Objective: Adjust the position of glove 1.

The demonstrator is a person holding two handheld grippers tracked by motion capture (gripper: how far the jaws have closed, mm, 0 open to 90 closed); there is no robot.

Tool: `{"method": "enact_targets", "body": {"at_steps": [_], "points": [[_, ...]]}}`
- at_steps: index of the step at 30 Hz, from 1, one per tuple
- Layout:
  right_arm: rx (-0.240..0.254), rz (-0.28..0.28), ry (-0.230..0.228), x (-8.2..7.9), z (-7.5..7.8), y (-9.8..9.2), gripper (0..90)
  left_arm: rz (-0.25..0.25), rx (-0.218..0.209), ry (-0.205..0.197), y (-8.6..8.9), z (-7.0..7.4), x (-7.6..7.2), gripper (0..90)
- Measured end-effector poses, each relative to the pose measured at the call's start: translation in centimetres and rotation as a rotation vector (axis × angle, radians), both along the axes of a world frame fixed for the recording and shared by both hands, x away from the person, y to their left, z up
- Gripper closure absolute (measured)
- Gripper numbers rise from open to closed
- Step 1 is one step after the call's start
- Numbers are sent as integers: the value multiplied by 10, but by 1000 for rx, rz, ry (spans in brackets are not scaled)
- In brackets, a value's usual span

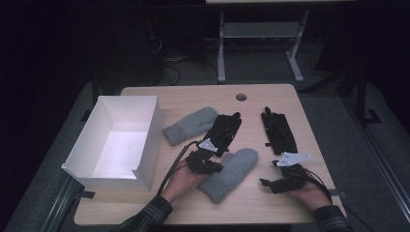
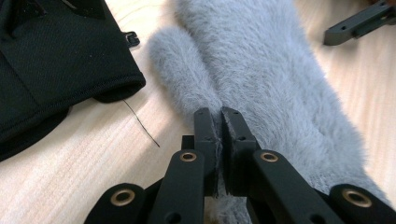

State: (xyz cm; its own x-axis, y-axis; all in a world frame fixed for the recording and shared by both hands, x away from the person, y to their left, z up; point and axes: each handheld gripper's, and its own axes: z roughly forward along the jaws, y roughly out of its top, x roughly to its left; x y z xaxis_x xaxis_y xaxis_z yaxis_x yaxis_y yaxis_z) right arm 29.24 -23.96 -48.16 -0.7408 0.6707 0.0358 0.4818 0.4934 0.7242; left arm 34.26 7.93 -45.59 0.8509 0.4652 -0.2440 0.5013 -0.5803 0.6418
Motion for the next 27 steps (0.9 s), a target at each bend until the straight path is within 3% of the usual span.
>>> {"method": "enact_targets", "body": {"at_steps": [4, 9, 15, 20, 23, 27], "points": [[0, 0, 0, 0, 0, 0, 134, -25, -34, 20, 8, 10, -1, 862], [1, -2, 3, 0, 0, 0, 135, -43, -59, 2, 19, 26, -3, 864], [0, 3, 0, 0, 0, 0, 135, -40, -52, -50, 38, 45, 0, 864], [0, 3, 0, 0, 0, 0, 135, -2, -47, -95, 50, 57, 0, 865], [0, 4, 0, 0, 0, 0, 135, 5, -49, -112, 53, 62, -3, 865], [0, 5, 0, 1, 0, 0, 135, -27, -43, -111, 45, 59, -9, 861]]}}
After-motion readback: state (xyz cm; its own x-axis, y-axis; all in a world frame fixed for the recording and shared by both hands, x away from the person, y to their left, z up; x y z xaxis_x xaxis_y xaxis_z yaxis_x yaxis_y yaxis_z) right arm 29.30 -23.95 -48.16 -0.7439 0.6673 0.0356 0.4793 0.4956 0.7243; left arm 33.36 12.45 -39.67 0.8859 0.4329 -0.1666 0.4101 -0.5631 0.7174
